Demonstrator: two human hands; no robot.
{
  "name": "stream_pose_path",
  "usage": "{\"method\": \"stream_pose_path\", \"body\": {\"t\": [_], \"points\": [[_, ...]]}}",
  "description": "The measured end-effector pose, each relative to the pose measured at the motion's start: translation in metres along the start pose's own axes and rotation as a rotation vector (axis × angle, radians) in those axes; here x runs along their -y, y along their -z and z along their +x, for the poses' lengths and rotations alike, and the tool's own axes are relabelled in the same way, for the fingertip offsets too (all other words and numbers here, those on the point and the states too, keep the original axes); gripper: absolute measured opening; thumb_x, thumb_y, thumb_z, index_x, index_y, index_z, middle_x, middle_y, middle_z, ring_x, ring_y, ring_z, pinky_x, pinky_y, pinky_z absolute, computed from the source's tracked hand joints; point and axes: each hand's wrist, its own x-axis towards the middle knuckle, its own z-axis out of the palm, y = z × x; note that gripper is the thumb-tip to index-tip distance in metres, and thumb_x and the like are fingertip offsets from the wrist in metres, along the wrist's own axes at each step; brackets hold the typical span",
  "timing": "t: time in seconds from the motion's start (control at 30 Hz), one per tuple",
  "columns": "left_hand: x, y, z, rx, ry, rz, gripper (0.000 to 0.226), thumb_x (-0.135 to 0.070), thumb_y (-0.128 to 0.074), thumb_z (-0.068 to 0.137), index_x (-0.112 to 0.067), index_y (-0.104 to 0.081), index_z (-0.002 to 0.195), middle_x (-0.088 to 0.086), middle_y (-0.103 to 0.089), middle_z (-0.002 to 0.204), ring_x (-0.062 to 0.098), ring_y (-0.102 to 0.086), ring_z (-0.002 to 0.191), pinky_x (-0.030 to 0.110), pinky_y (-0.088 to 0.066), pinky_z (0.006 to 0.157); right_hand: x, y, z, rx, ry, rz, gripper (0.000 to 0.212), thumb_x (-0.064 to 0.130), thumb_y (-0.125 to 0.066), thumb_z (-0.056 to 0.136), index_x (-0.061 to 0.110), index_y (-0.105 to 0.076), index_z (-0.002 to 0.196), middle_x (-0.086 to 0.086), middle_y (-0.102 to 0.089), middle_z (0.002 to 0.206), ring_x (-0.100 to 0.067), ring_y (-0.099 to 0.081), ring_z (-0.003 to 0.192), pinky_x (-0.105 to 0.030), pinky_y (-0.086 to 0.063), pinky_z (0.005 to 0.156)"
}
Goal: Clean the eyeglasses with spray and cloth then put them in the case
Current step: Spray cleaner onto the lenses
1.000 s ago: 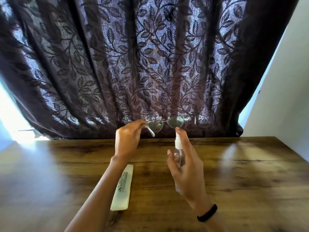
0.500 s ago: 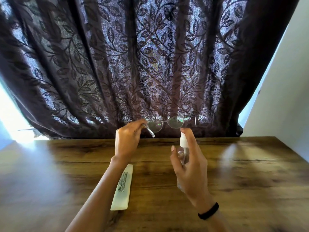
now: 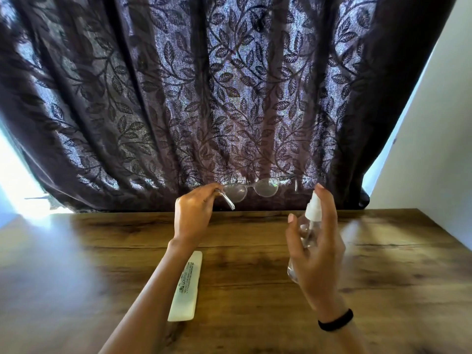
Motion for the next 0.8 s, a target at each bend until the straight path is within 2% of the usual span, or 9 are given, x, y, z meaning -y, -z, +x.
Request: {"method": "stream_pose_path", "body": {"t": [0.17, 0.27, 0.4, 0.43, 0.5, 0.53, 0.67, 0.73, 0.8], "points": [[0.0, -0.002, -0.001, 0.016, 0.012, 0.003, 0.018, 0.004, -0.068, 0.076, -0.005, -0.072, 0.091, 0.006, -0.074, 0.085, 0.011, -0.067, 0.071, 0.01, -0.045, 0.072, 0.0, -0.001, -0.003, 0.051, 0.022, 0.002, 0.045, 0.019, -0.054, 0.088, 0.017, -0.039, 0.131, -0.011, -0.061, 0.094, -0.002, -0.053, 0.066, -0.006, -0.041, 0.063], [-0.001, -0.002, -0.001, 0.02, 0.013, 0.007, 0.018, 0.004, -0.069, 0.076, -0.005, -0.072, 0.091, 0.006, -0.074, 0.087, 0.011, -0.067, 0.072, 0.01, -0.046, 0.073, 0.001, -0.003, -0.003, 0.044, 0.024, 0.035, 0.044, 0.02, -0.055, 0.087, 0.017, -0.04, 0.128, -0.006, -0.059, 0.103, -0.003, -0.053, 0.065, -0.011, -0.045, 0.059], [-0.001, 0.0, 0.0, 0.011, 0.014, 0.012, 0.02, 0.005, -0.069, 0.075, -0.004, -0.072, 0.092, 0.007, -0.074, 0.088, 0.007, -0.064, 0.074, 0.008, -0.045, 0.075, 0.001, -0.003, -0.006, -0.049, 0.015, 0.068, 0.058, 0.02, -0.057, 0.086, 0.02, -0.031, 0.137, -0.007, -0.059, 0.11, -0.005, -0.059, 0.068, -0.014, -0.05, 0.059], [-0.001, 0.0, 0.0, 0.011, 0.015, 0.015, 0.02, 0.006, -0.069, 0.075, -0.004, -0.072, 0.093, 0.007, -0.074, 0.088, 0.008, -0.065, 0.075, 0.009, -0.045, 0.075, -0.001, -0.003, -0.007, -0.078, 0.015, 0.068, 0.061, 0.02, -0.058, 0.085, 0.02, -0.028, 0.139, -0.005, -0.057, 0.116, -0.002, -0.06, 0.072, -0.011, -0.05, 0.06], [-0.001, 0.002, -0.001, 0.01, 0.014, 0.013, 0.021, 0.006, -0.068, 0.075, -0.004, -0.072, 0.093, 0.007, -0.073, 0.087, 0.007, -0.064, 0.075, 0.008, -0.045, 0.075, -0.008, -0.001, -0.012, -0.116, 0.001, 0.056, 0.067, 0.017, -0.061, 0.084, 0.015, -0.025, 0.14, 0.018, -0.046, 0.13, 0.005, -0.058, 0.079, -0.008, -0.048, 0.064], [-0.001, 0.003, -0.001, 0.009, 0.013, 0.009, 0.021, 0.007, -0.068, 0.075, -0.003, -0.072, 0.093, 0.008, -0.073, 0.087, 0.006, -0.063, 0.074, 0.007, -0.044, 0.075, -0.015, 0.0, -0.016, -0.119, -0.027, 0.051, 0.069, 0.015, -0.063, 0.083, 0.013, -0.024, 0.14, 0.028, -0.041, 0.13, 0.004, -0.057, 0.078, -0.009, -0.049, 0.064], [-0.002, 0.004, -0.002, 0.011, 0.015, 0.013, 0.02, 0.008, -0.067, 0.075, 0.0, -0.072, 0.092, 0.01, -0.073, 0.087, 0.014, -0.067, 0.073, 0.012, -0.046, 0.074, -0.047, 0.008, -0.04, -0.071, -0.175, -0.03, 0.069, 0.012, -0.066, 0.082, 0.019, -0.025, 0.138, 0.037, -0.037, 0.126, -0.011, -0.058, 0.071, -0.029, -0.056, 0.061], [-0.002, 0.004, -0.003, 0.019, 0.025, 0.014, 0.02, 0.009, -0.067, 0.074, 0.0, -0.072, 0.092, 0.011, -0.073, 0.088, 0.017, -0.068, 0.075, 0.012, -0.045, 0.076, -0.062, 0.014, -0.054, -0.022, -0.235, -0.068, 0.066, 0.013, -0.062, 0.081, 0.019, -0.027, 0.137, 0.025, -0.043, 0.121, -0.016, -0.059, 0.073, -0.041, -0.057, 0.06], [-0.002, 0.004, -0.004, 0.021, 0.03, 0.017, 0.021, 0.01, -0.066, 0.074, 0.001, -0.071, 0.092, 0.012, -0.073, 0.088, 0.016, -0.068, 0.073, 0.009, -0.044, 0.077, -0.073, 0.021, -0.064, 0.02, -0.276, -0.106, 0.063, 0.019, -0.061, 0.083, 0.018, -0.028, 0.137, 0.005, -0.047, 0.117, -0.02, -0.06, 0.075, -0.045, -0.057, 0.06]]}}
